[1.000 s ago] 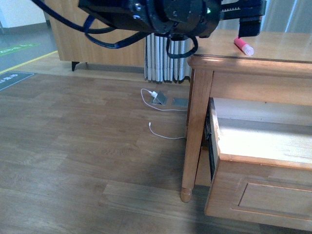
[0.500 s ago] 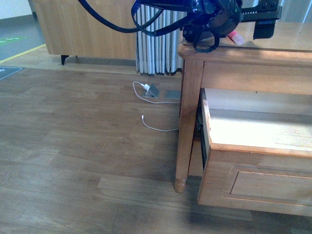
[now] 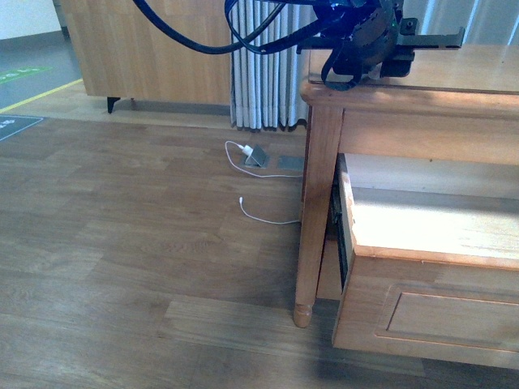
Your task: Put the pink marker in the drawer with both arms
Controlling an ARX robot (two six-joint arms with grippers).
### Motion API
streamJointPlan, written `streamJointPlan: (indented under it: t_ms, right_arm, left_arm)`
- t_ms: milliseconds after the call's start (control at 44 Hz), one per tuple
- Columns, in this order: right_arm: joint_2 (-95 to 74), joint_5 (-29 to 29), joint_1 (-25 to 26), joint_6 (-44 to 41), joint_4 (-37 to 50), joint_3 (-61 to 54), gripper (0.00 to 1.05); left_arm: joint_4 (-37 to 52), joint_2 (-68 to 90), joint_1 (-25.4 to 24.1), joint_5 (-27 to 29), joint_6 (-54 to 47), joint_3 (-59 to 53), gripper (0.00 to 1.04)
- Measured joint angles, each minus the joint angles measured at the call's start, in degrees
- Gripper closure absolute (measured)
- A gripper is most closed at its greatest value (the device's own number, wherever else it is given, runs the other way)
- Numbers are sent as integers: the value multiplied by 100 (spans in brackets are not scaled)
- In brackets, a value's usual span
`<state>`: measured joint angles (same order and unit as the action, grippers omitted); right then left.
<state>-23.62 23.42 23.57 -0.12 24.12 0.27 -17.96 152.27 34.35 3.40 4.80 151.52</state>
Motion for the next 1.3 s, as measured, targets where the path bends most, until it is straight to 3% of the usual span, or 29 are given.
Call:
streamJointPlan:
  t_ms: [250, 636, 818, 1023, 1295]
  right_arm:
    - [0, 0, 0, 0, 0, 0, 8]
    - [0, 0, 0, 0, 0, 0, 8]
    - [0, 0, 0, 0, 0, 0, 8]
    - [0, 0, 0, 0, 0, 0, 8]
    - [0, 0, 0, 0, 0, 0, 8]
  left_arm:
    - [490, -334, -57, -66, -2, -723, 90]
    - [2256, -2286, -511, -833, -28, -3912, 90]
    - [3193, -3845, -920, -2245, -472, -5967, 90]
    - [3283, -4441, -988, -3565, -1241, -7296, 91]
    - [3099, -4105, -737, -3480, -2059, -7473, 91]
